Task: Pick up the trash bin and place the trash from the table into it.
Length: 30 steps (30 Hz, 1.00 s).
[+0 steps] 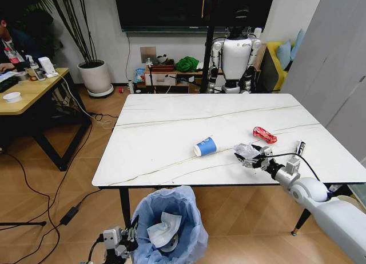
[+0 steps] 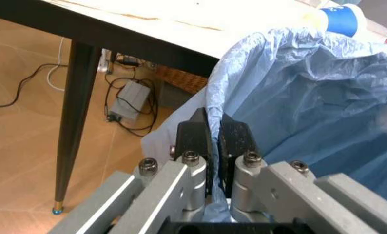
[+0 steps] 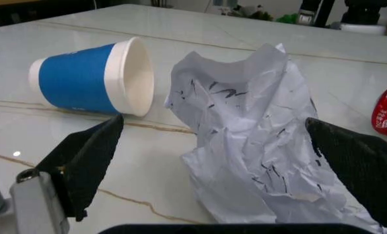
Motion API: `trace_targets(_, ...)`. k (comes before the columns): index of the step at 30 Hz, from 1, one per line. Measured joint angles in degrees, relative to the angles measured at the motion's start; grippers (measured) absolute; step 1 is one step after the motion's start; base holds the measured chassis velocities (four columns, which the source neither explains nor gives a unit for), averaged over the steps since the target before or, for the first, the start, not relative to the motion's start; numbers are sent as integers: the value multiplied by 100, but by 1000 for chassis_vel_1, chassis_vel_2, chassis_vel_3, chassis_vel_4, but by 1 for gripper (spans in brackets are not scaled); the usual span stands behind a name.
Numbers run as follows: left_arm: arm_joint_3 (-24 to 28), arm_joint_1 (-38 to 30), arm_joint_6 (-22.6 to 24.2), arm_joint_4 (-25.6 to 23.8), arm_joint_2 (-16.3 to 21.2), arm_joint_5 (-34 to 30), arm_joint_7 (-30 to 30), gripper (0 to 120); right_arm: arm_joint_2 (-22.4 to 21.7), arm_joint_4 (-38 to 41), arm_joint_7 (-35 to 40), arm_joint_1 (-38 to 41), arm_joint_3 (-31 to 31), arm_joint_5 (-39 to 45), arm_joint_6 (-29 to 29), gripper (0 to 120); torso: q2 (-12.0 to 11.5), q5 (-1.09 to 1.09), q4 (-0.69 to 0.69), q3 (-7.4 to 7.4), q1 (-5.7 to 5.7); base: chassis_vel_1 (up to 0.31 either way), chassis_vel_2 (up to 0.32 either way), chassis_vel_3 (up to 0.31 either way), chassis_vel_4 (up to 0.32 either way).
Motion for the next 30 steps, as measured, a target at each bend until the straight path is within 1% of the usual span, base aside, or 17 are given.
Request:
trace_targets(10, -6, 27, -21, -9, -33, 5, 1, 0, 29, -234, -34, 238, -202, -14, -9, 100, 1, -1, 0, 0, 0, 0, 0, 0, 0)
trace_targets(12, -16, 29, -27, -18, -36, 6, 2, 0, 30, -317, -51, 340, -314, -18, -15, 98, 1, -1, 0, 0, 0, 0, 0, 0, 0)
trace_targets(15, -24, 32, -30, -34, -45, 5, 3, 0, 33, -404, -62, 460, -445, -7, -43, 87, 1, -1, 1, 0, 0, 0, 0, 0, 0)
trace_targets(16, -24, 32, -30, -34, -45, 5, 3, 0, 33, -404, -62, 460, -445, -7, -43, 87, 1, -1, 1, 0, 0, 0, 0, 0, 0)
trace_targets(18, -31, 32, -32, -39, -49, 3, 3, 0, 30, -453, -76, 492, -515, -6, -61, 77, 1, 0, 1, 0, 0, 0, 0, 0, 0)
trace_targets(20, -40, 33, -33, -45, -49, -1, 4, 0, 26, -488, -89, 499, -536, -8, -73, 70, 1, -1, 0, 0, 0, 0, 0, 0, 0)
trace_targets(21, -40, 33, -33, -45, -49, -1, 4, 0, 26, -488, -89, 499, -536, -8, -73, 70, 1, -1, 0, 0, 0, 0, 0, 0, 0)
trace_targets(22, -46, 33, -34, -46, -49, -5, 4, 0, 24, -509, -96, 498, -541, -9, -78, 63, 1, -1, 0, 0, 0, 0, 0, 0, 0)
trace_targets(24, -50, 25, -35, -46, -47, -12, 5, 0, 21, -527, -99, 480, -541, -14, -78, 55, 1, -1, 0, 0, 0, 0, 0, 0, 0)
trace_targets(25, -50, 25, -35, -46, -47, -12, 5, 0, 21, -527, -99, 480, -541, -14, -78, 55, 1, -1, 0, 0, 0, 0, 0, 0, 0)
trace_targets(26, -51, 18, -35, -46, -45, -16, 5, 0, 19, -529, -101, 464, -540, -15, -78, 48, 1, -1, 0, 0, 0, 0, 0, 0, 0)
trace_targets(28, -51, 0, -35, -46, -39, -24, 5, 0, 13, -528, -105, 445, -530, -15, -78, 38, 1, -1, 0, 0, 0, 0, 0, 0, 0)
trace_targets(29, -51, 0, -35, -46, -39, -24, 5, 0, 13, -528, -105, 445, -530, -15, -78, 38, 1, -1, 0, 0, 0, 0, 0, 0, 0)
trace_targets(30, -50, -6, -35, -44, -35, -26, 5, 0, 12, -529, -107, 437, -525, -15, -78, 34, 1, -1, 0, 0, 0, 0, 0, 0, 0)
